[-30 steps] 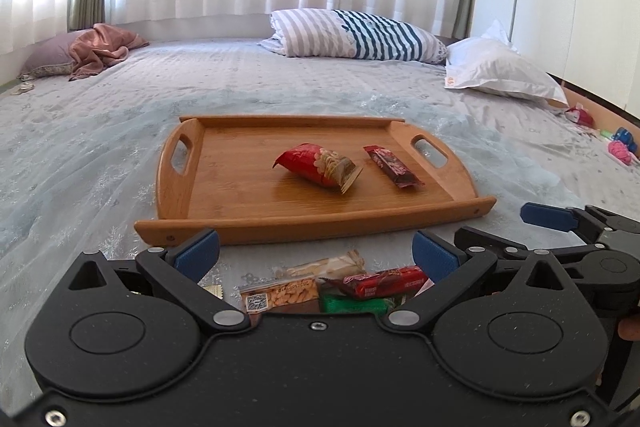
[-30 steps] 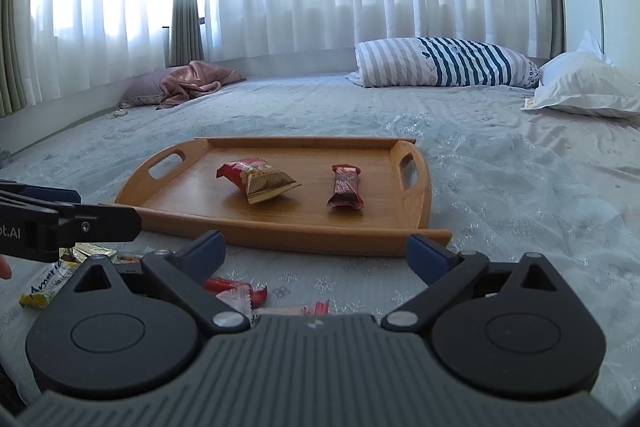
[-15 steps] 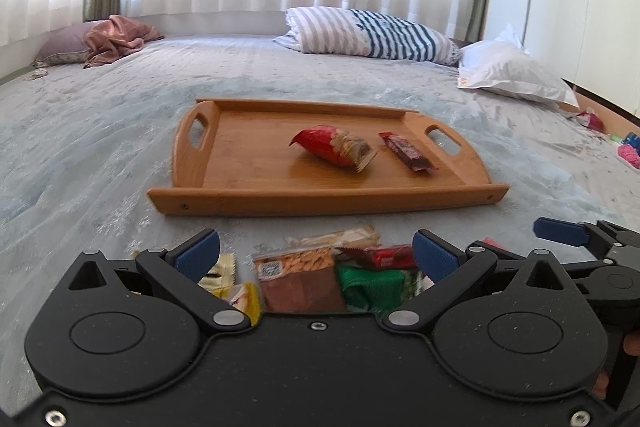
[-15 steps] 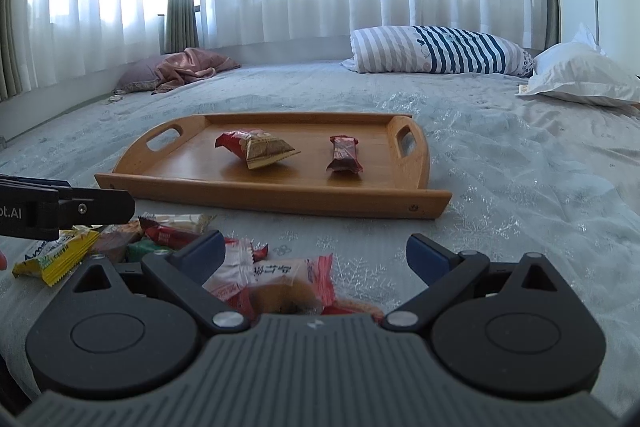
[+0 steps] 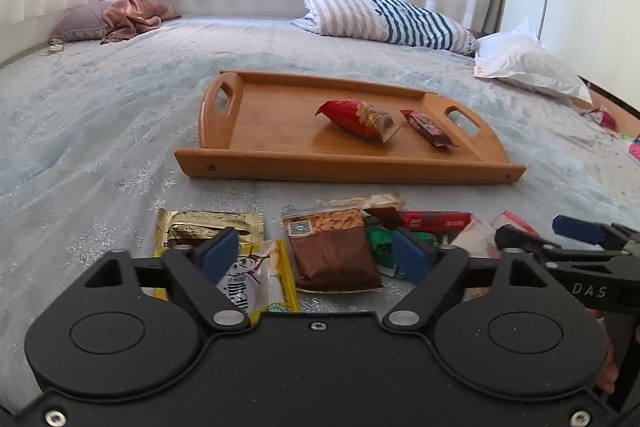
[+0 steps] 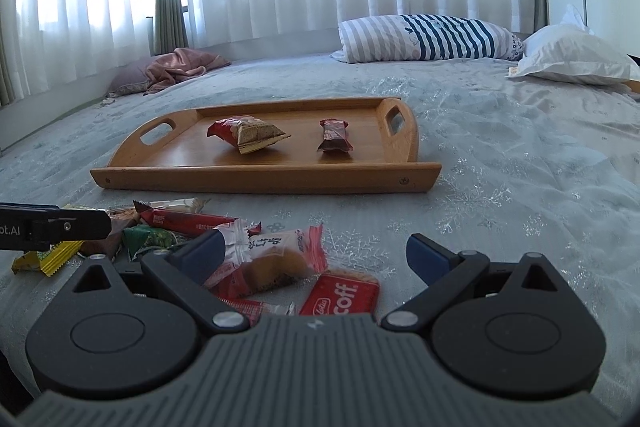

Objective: Organize snacks
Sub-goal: 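Move both tools back over the remaining snack pile, then grasp the yellow Americana pack with the left tool while the right tool grasps the red Biscoff packet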

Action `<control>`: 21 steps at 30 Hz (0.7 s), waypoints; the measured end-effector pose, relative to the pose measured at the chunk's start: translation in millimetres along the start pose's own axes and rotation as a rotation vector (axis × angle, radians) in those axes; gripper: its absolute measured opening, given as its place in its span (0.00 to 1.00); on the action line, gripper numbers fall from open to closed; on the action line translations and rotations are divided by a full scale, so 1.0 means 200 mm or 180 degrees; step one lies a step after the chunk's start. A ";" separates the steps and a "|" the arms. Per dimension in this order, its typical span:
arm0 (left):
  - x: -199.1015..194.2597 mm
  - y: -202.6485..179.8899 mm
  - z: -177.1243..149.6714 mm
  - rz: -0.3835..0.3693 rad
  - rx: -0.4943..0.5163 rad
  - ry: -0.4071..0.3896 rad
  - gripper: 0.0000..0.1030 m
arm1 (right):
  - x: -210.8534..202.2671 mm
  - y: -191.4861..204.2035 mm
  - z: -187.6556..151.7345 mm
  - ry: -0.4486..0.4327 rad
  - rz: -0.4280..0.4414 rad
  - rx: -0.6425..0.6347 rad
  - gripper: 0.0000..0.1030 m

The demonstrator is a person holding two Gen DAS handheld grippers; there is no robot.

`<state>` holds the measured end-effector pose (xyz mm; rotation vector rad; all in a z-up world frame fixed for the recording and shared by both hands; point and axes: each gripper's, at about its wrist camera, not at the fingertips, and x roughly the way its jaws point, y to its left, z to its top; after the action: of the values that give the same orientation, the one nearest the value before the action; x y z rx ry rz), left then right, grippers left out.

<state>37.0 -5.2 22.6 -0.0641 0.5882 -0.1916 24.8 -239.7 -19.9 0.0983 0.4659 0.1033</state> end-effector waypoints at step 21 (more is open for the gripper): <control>-0.04 0.15 -0.12 0.0404 -0.0246 0.0139 0.85 | -0.11 -0.02 -0.10 0.0036 -0.0369 0.0171 0.62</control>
<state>22.2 24.9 3.3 -0.0972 0.6410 -0.0473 -2.9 -244.5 -28.0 0.1233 0.4848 -0.0225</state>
